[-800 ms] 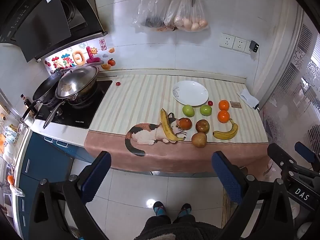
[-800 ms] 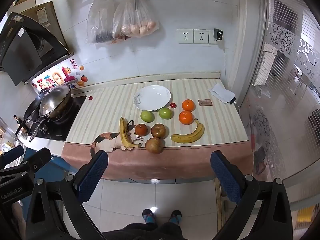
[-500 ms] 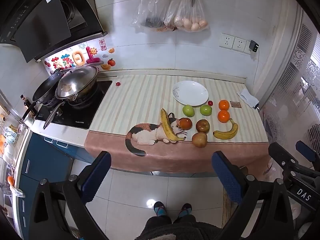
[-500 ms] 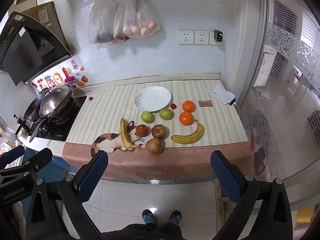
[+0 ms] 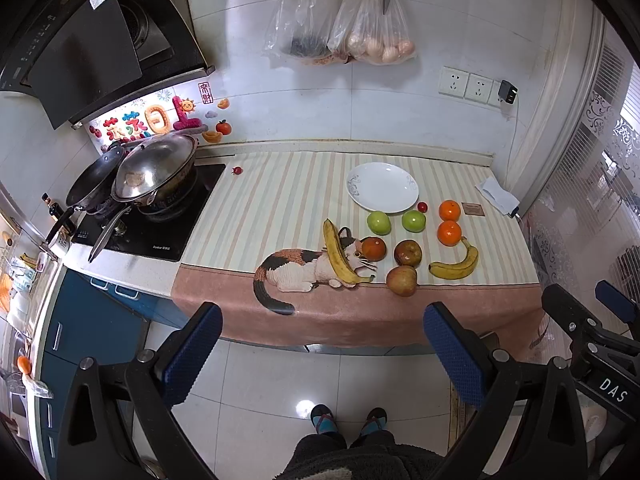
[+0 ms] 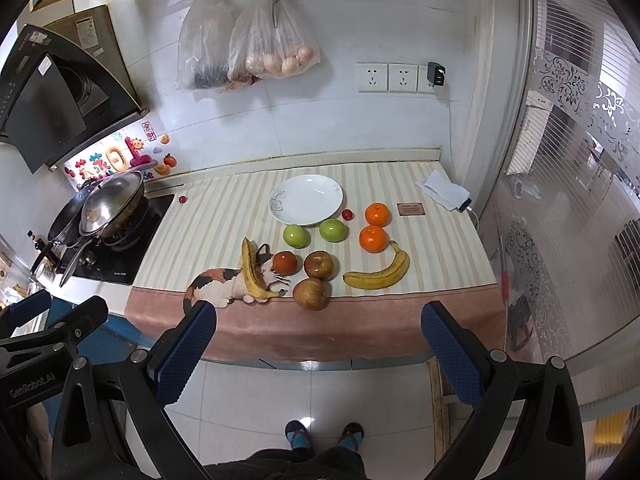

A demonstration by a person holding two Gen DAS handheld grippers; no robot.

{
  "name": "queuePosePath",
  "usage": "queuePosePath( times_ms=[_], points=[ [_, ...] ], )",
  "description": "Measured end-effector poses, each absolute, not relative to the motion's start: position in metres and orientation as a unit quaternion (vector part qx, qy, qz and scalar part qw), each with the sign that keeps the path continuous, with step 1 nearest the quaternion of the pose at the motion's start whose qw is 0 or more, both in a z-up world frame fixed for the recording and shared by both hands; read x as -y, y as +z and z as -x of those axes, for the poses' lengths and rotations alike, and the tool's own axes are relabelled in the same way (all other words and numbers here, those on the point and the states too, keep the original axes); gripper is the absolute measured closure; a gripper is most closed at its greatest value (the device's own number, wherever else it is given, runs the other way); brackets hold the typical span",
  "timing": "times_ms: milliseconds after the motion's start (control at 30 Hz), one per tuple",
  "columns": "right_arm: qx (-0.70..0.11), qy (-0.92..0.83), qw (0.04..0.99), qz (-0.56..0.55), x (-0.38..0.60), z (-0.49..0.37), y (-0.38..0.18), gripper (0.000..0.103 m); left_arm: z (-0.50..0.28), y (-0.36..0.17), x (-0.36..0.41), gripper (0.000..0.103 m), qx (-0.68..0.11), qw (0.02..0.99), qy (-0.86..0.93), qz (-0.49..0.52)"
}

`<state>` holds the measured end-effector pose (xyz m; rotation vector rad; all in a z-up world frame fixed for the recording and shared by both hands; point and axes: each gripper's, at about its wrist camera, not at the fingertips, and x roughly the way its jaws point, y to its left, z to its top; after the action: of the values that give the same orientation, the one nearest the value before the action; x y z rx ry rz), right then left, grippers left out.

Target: Organize fruits

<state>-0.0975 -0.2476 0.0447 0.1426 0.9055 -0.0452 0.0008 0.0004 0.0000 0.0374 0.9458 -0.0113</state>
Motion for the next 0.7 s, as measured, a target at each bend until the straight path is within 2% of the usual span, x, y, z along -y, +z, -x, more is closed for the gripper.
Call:
queuePosePath(
  times_ms=[700],
  points=[
    [-0.436,-0.017,0.897,-0.071,0.2493,0.1005,0.0485,0.000,0.0002,0.0003,0.0031,0.000,-0.456,0.890,-0.001,-0.017]
  ],
)
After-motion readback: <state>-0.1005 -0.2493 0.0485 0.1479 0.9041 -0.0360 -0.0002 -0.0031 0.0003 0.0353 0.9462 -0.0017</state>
